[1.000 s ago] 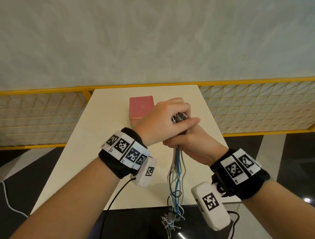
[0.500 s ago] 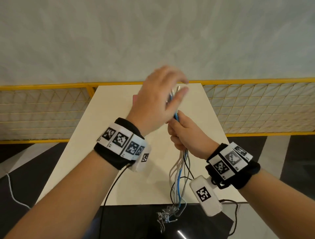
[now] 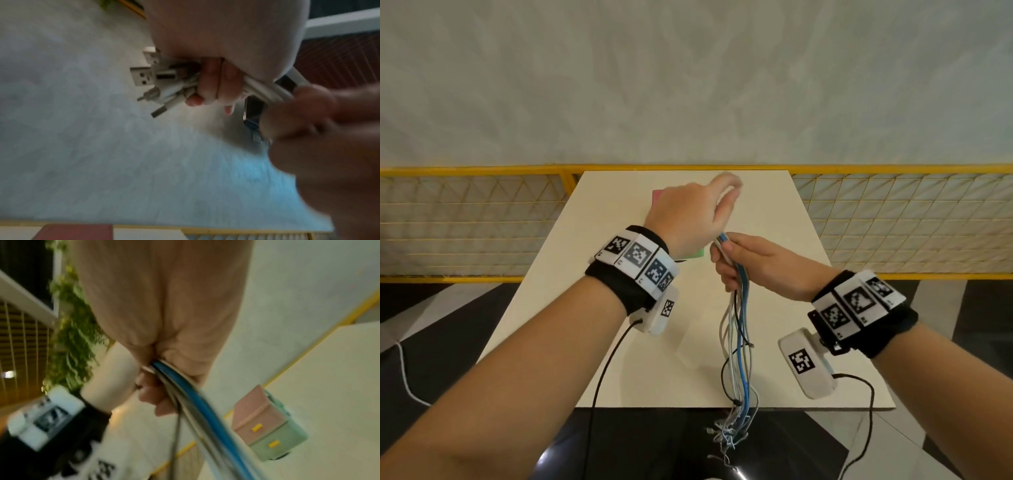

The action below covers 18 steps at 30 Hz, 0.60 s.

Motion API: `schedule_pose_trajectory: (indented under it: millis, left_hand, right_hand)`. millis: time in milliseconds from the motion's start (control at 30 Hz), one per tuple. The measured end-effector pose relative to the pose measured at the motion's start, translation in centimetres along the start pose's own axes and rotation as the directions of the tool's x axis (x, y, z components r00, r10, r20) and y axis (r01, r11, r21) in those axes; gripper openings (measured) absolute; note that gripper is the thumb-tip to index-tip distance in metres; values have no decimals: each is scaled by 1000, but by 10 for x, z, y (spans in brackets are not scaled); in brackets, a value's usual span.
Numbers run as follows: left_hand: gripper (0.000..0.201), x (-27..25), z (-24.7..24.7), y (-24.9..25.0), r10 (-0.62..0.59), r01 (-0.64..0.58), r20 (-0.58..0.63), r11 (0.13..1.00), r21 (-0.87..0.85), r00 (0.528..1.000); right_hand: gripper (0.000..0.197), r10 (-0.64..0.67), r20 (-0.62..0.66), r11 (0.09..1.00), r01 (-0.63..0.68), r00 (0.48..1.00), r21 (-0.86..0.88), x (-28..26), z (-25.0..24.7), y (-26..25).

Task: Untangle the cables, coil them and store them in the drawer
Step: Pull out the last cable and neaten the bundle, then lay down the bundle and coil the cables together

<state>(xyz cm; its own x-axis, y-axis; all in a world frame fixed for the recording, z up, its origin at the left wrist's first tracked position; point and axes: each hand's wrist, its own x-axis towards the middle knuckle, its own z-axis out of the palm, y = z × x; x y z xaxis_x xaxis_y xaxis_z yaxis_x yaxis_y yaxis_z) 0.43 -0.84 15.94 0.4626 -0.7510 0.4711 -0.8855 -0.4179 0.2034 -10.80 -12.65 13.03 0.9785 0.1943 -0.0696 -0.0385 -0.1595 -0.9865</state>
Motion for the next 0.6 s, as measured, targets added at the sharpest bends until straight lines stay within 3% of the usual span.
schedule_pose_trajectory:
  millis: [167, 333, 533, 600]
  left_hand:
    - [29, 12, -27, 2, -130, 94, -203, 980, -177, 970]
    - [25, 25, -63, -25, -287, 63, -425, 881, -469, 859]
    - [21, 21, -74, -41, -332, 97, -425, 869, -485, 842]
    - [21, 21, -76, -43, -349, 115, -417, 863, -491, 839]
  right_hand:
    - [24, -61, -46, 997, 59, 997, -43, 6, 10, 25]
    - [25, 27, -31, 990, -31, 999, -137, 7, 18, 56]
    - [12, 58, -10, 980, -59, 998, -193, 16, 20, 64]
    - [13, 71, -29, 948, -77, 997, -309, 19, 20, 73]
